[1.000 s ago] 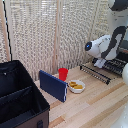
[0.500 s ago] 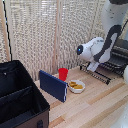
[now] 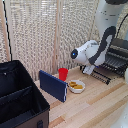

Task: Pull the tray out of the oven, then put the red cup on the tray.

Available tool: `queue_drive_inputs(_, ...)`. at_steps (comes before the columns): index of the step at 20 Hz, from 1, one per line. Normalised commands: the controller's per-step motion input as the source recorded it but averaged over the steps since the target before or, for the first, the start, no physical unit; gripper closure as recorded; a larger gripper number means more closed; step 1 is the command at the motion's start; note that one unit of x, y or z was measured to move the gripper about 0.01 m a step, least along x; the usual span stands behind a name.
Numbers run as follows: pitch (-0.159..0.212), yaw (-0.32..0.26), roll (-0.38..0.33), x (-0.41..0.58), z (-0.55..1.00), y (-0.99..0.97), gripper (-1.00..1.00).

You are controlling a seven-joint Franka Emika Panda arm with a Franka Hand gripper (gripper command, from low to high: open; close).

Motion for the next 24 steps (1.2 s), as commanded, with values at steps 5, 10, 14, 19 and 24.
queue_drive_inputs(5, -0.006, -0.085, 0.044, 0.187, 0.40, 0.22, -1.00)
queue_drive_inputs(10, -0.033, -0.228, 0.028, 0.119, 0.65, 0.31, -1.00)
queue_drive_inputs(14, -0.057, -0.268, 0.055, 0.001, 0.64, 0.23, -1.00)
queue_drive_inputs(19, -0.059, -0.286, 0.072, 0.000, 0.58, 0.19, -1.00)
queue_drive_inputs(24, -0.053, -0.294, 0.114, 0.000, 0.49, 0.16, -1.00)
